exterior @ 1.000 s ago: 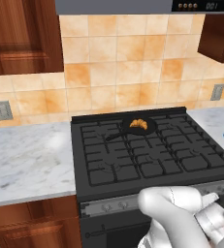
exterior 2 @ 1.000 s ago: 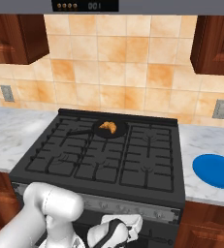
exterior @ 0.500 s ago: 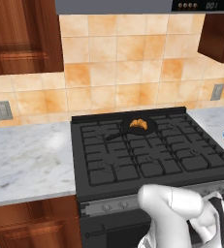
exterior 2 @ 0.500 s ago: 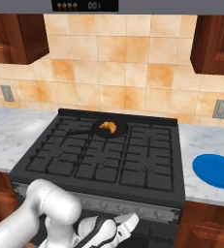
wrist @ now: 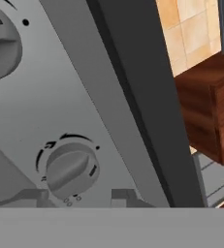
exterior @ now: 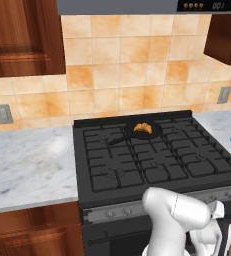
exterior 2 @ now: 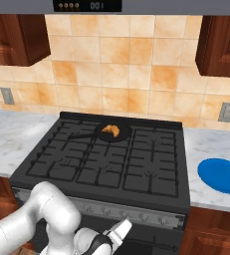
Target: Pick the croissant and place it on the pan. Then turn on the stove to warm the croissant.
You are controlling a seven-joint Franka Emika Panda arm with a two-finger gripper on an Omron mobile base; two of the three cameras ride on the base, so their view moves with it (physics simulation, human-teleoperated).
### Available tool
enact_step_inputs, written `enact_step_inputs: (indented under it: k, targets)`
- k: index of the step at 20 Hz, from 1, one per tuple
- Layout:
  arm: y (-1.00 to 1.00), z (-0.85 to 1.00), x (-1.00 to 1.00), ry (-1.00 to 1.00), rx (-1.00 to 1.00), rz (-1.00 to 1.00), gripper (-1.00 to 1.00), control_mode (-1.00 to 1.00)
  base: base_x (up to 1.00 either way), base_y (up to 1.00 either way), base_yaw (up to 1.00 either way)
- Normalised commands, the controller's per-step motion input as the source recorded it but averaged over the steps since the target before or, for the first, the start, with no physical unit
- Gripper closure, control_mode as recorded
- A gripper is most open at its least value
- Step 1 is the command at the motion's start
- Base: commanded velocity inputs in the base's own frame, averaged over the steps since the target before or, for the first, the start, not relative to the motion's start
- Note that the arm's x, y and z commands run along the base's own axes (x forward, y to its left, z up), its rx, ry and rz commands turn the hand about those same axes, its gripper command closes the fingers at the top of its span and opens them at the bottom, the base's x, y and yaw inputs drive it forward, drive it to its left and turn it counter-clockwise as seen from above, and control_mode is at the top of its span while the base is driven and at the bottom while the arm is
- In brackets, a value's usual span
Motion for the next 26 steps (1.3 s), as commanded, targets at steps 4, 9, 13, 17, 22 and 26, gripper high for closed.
enact_step_inputs:
  k: [4, 9, 13, 17, 22, 26]
  targets:
    - [0.51, 1.0, 0.54, -0.27, -0.3, 0.21, 1.0, -1.0, 0.0, 0.0, 0.0]
    - [0.28, 0.88, 0.78, -0.21, -0.34, 0.34, 1.0, -1.0, 0.0, 0.0, 0.0]
    - [0.03, 0.69, 0.68, -0.23, -0.33, 0.45, 1.0, -1.0, 0.0, 0.0, 0.0]
    - [0.03, 0.5, 0.3, -0.39, -0.38, 0.53, 1.0, -1.0, 0.0, 0.0, 0.0]
    - [0.16, 0.49, 0.01, -0.41, -0.34, 0.64, 1.0, -1.0, 0.0, 0.0, 0.0]
    - [0.84, 0.63, -0.08, -0.06, -0.31, 0.66, 1.0, -1.0, 0.0, 0.0, 0.0]
